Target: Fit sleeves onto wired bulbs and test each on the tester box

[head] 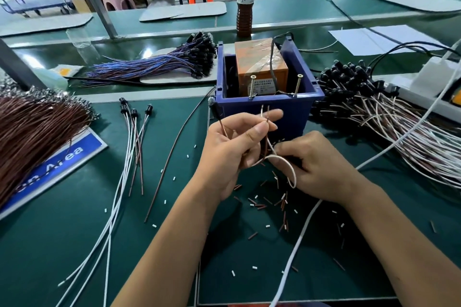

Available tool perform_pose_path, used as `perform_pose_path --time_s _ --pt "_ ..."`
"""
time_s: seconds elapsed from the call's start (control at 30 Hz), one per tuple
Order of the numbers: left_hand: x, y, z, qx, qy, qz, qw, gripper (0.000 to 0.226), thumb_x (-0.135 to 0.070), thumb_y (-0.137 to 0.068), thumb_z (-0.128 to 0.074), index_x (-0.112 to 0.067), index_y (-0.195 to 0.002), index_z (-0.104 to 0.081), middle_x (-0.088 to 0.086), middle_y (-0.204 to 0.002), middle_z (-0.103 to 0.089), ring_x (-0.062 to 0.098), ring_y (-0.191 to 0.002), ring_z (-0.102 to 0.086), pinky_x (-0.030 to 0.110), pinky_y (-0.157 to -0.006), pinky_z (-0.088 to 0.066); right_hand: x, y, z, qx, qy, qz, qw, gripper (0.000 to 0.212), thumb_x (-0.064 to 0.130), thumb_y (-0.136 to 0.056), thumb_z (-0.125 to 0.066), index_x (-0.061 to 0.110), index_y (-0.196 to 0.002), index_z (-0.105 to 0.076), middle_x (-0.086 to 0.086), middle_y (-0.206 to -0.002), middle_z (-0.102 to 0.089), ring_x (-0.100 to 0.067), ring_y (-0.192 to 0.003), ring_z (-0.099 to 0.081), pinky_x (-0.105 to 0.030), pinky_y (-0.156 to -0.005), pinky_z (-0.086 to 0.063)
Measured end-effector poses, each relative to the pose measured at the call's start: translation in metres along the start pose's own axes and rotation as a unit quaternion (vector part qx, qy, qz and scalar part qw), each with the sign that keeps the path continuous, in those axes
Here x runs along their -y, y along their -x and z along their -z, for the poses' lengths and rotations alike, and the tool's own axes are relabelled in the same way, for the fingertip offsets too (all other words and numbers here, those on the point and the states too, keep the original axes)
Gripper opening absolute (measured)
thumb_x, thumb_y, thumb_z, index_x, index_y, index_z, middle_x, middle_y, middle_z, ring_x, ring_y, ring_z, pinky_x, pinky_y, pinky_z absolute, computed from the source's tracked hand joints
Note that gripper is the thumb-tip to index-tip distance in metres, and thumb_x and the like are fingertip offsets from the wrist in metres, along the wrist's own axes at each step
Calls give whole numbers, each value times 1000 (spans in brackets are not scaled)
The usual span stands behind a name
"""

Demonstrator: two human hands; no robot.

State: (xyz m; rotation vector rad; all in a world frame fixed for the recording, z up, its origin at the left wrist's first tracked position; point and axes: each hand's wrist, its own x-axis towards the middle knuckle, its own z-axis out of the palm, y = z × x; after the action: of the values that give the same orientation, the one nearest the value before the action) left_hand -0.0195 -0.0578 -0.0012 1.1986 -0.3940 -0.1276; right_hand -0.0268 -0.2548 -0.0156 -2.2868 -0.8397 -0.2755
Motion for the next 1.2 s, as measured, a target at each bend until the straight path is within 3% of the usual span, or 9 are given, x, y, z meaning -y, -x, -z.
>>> perform_pose_path --time_s 0.13,0.27,0.37,0.47,0.57,0.8,1.0,1.13,1.2 --pt "2 -2 5 1 7 5 1000 20 -13 -98 -61 -14 -88 -78 18 -110 -76 5 -42 -36 14 -46 -34 -1 -1 -7 50 18 -18 998 39 31 -101 -57 16 -65 -55 5 -54 -50 -18 -49 -45 -44 -52 -41" --pt "1 -2 11 45 41 59 996 20 -15 -97 -60 -3 -91 -74 6 -79 -74 0 -41 -35 11 -44 -32 1 2 -1 -15 -238 -109 965 51 45 -103 -51 4 -76 -68 -8 -59 -57 -15 -48 -47 -27 -47 -34" --pt "1 -3 13 111 91 113 983 23 -13 -97 -55 -10 -85 -74 3 -84 -74 -4 -40 -35 9 -41 -28 3 -3 1 -113 -385 -185 897 45 44 -107 -42 13 -98 -75 -10 -73 -67 -17 -49 -49 -21 -42 -28" --pt "4 -3 12 161 109 151 969 24 -12 -100 -55 -14 -84 -73 4 -86 -72 -5 -39 -37 7 -39 -31 8 -5 -4 -112 -399 -164 895 27 30 -106 -55 9 -107 -72 -2 -71 -66 -14 -47 -49 -18 -39 -28" --pt "6 -4 12 187 128 153 962 11 -19 -95 -68 -12 -87 -70 5 -87 -70 -5 -40 -39 6 -39 -32 11 -4 -4 -117 -418 -143 890 25 29 -100 -62 6 -95 -70 -5 -70 -66 -14 -47 -47 -20 -39 -29" --pt "6 -4 13 178 142 150 962 11 -22 -91 -71 -12 -87 -71 5 -87 -69 -5 -40 -39 6 -39 -32 12 -4 -3 -126 -427 -140 884 10 18 -97 -71 9 -91 -69 -9 -71 -65 -12 -49 -46 -19 -40 -32" --pt "4 -4 11 130 118 107 979 11 -15 -93 -68 -9 -85 -72 6 -80 -69 -5 -38 -35 7 -38 -31 1 -5 5 -240 -460 -190 834 17 21 -100 -68 15 -84 -64 -6 -64 -53 -12 -42 -41 -19 -35 -29" --pt "9 -5 3 37 7 34 999 20 -14 -98 -58 3 -94 -67 -8 -55 -57 2 -39 -32 13 -41 -27 13 -6 -6 -108 -437 -199 871 33 50 -93 -64 18 -88 -69 -7 -68 -62 -16 -47 -52 -23 -37 -38" --pt "11 -5 2 1 -25 14 1000 16 -14 -96 -61 -3 -90 -70 -3 -54 -56 5 -40 -34 14 -41 -28 17 -8 -5 -62 -430 -190 880 40 48 -95 -60 9 -97 -70 -9 -77 -67 -19 -60 -61 -24 -50 -49"
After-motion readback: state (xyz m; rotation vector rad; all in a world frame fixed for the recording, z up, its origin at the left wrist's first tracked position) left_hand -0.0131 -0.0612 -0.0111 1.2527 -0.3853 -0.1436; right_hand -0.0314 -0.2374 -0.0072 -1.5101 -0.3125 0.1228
